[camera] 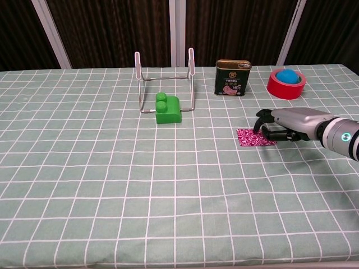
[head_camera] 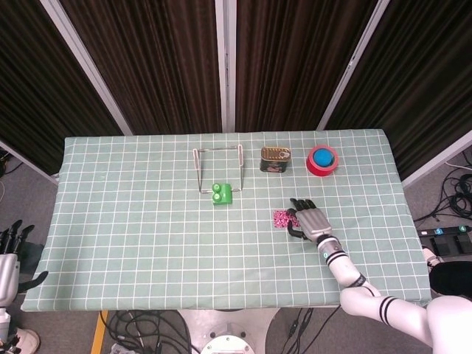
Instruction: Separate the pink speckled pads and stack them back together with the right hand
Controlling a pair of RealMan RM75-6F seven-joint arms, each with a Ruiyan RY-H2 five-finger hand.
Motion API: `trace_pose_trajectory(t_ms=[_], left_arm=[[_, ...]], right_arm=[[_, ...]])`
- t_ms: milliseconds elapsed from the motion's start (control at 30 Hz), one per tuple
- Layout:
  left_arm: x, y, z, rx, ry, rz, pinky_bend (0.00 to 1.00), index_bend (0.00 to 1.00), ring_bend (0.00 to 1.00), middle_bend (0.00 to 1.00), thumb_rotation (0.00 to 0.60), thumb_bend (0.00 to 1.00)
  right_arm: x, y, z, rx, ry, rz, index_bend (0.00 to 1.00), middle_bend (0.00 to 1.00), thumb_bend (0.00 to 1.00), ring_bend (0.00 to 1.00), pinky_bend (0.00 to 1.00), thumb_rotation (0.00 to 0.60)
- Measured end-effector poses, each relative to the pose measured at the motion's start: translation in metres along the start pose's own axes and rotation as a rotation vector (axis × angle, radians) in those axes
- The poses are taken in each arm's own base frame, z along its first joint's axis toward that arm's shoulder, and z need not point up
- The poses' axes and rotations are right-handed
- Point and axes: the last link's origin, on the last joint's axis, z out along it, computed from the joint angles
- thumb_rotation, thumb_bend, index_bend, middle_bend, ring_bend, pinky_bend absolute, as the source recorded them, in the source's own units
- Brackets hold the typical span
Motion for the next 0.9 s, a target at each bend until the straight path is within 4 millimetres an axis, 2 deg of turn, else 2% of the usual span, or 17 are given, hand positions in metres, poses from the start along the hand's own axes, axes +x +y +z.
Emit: trace_pose_trajectory(t_ms=[467, 633, 900], left_arm=[[0.002, 0.003, 0.0, -0.008, 0.008, 0.002, 0.13, 0.18, 0.12, 0.15, 0.6, 0.03], [0.001, 0.004, 0.0, -0.008, 0.004, 0.002, 0.13, 0.18, 0.12, 0.15, 0.6, 0.03], [0.0, 0.003, 0.0, -0.006, 0.006, -0.001, 0.13, 0.18, 0.12, 0.15, 0.6, 0.03]], right_arm=[[-0.012, 0.004, -0.042, 0.072, -0.039, -0.084, 0.26, 0.0, 0.62, 0.0, 0.0, 0.064], [-0.011, 0.006, -0.058, 0.09, -0.045, -0.116, 0.26, 0.0, 0.61, 0.0, 0.0, 0.071], [0.0, 0.005, -0.051, 0.074, -0.011, -0.098, 0.26, 0.0, 0.61, 0.0, 0.0, 0.067]])
